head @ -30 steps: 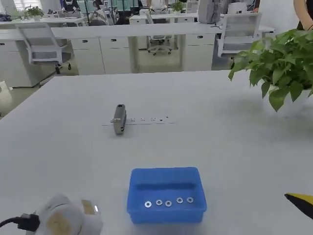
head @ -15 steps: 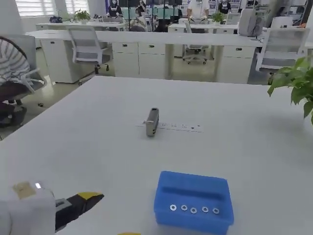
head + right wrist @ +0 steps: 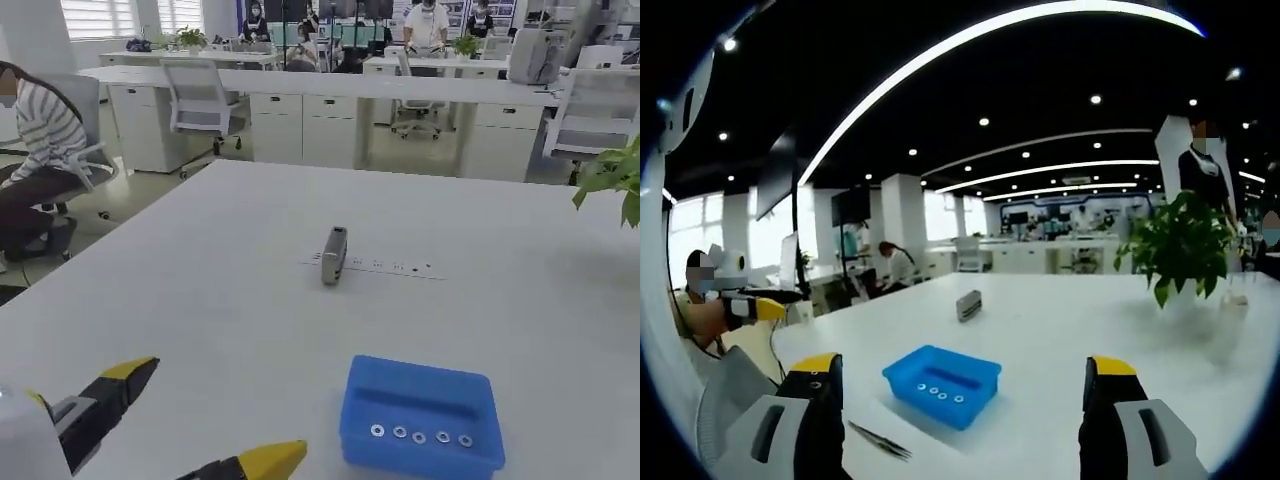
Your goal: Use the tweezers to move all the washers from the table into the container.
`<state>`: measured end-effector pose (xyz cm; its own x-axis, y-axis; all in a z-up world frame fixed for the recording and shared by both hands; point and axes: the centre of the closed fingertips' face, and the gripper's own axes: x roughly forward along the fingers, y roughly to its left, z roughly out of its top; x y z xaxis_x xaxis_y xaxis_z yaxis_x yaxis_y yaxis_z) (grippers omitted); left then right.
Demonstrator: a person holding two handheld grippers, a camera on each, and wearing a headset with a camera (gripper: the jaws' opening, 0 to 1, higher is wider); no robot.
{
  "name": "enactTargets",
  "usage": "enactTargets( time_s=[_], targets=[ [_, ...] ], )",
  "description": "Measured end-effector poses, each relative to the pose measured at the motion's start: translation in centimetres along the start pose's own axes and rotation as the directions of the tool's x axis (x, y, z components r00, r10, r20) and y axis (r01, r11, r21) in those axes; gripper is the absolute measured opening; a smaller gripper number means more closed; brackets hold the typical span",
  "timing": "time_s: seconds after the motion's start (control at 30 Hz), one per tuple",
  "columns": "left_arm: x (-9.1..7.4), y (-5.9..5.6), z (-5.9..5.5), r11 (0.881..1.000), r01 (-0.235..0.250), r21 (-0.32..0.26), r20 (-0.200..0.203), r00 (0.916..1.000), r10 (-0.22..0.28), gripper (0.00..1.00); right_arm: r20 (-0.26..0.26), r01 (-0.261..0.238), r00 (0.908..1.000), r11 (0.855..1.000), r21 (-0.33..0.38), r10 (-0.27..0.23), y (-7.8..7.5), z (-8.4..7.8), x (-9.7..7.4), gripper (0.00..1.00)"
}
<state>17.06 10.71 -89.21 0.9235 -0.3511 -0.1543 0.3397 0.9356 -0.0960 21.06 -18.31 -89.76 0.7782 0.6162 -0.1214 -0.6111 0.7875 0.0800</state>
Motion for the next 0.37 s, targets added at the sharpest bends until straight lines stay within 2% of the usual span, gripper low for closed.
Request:
enactTargets(
  time_s=[0.13,0.23,0.3,0.37],
  targets=[
    [0.08,-0.02,-0.07,1.000,0.007,0.012,-0.003,1.0000,-0.007,0.99,-0.017,0.001,0.9999,1.000,-0.009,-0.001,0.06,-0.16,0.22,0.99],
    [0.27,0.03,0.00,1.000,0.017,-0.002,0.000,0.9999,-0.017,0.99,-0.019,0.007,0.9998,1.000,0.000,-0.007,-0.14,-0.18,0.35,0.99],
    [0.38,0.19,0.04,1.000,0.013,0.001,0.003,0.9999,-0.013,0.99,0.001,0.017,0.9999,1.000,0.015,-0.017,-0.36,0.14,0.29,0.99],
    [0.75,0.59,0.01,1.000,0.014,0.000,0.003,0.9999,-0.014,0.99,-0.002,0.029,0.9996,0.999,0.020,-0.029,-0.43,0.17,0.22,0.99]
  ],
)
